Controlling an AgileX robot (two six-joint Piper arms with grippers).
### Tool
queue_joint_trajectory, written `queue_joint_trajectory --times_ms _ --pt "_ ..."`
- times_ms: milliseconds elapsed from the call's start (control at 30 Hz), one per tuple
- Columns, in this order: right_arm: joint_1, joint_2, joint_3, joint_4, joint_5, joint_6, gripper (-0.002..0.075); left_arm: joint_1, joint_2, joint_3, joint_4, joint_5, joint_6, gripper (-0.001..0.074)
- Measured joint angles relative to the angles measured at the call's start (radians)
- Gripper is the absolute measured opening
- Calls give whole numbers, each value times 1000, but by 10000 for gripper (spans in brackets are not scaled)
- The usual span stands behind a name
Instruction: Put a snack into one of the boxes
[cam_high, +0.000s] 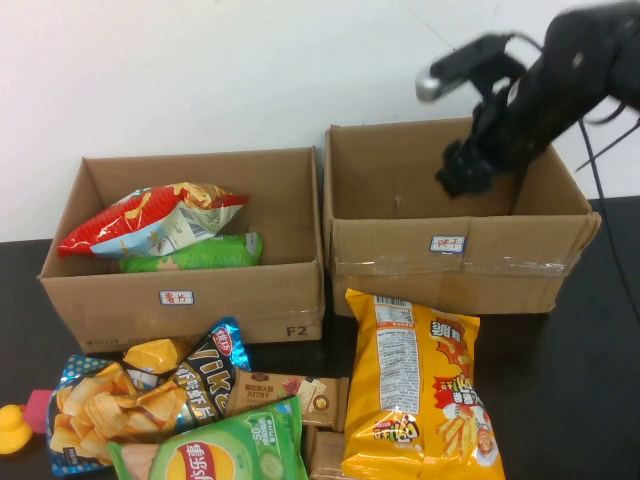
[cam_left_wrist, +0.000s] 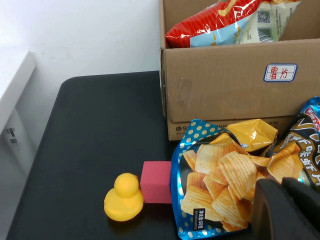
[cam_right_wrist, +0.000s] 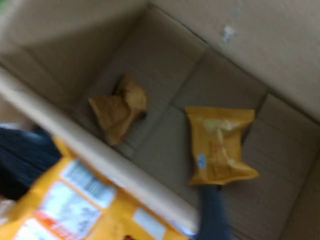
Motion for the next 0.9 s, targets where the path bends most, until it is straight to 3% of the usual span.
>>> queue_joint_trajectory --times_ms 133,233,400,567,900 --pt "0 -108 -16 102 66 -38 119 0 0 0 0 0 0 -2" --pt "0 -218 -20 209 132 -98 35 0 0 0 0 0 0 -2" --pt "29 -458 94 364 152 -262 5 0 0 0 0 0 0 -2" --pt "47 -703 334 391 39 -308 0 0 0 0 0 0 0 -2" --pt "-10 -1087 868 127 -188 -117 -1 0 0 0 0 0 0 -2"
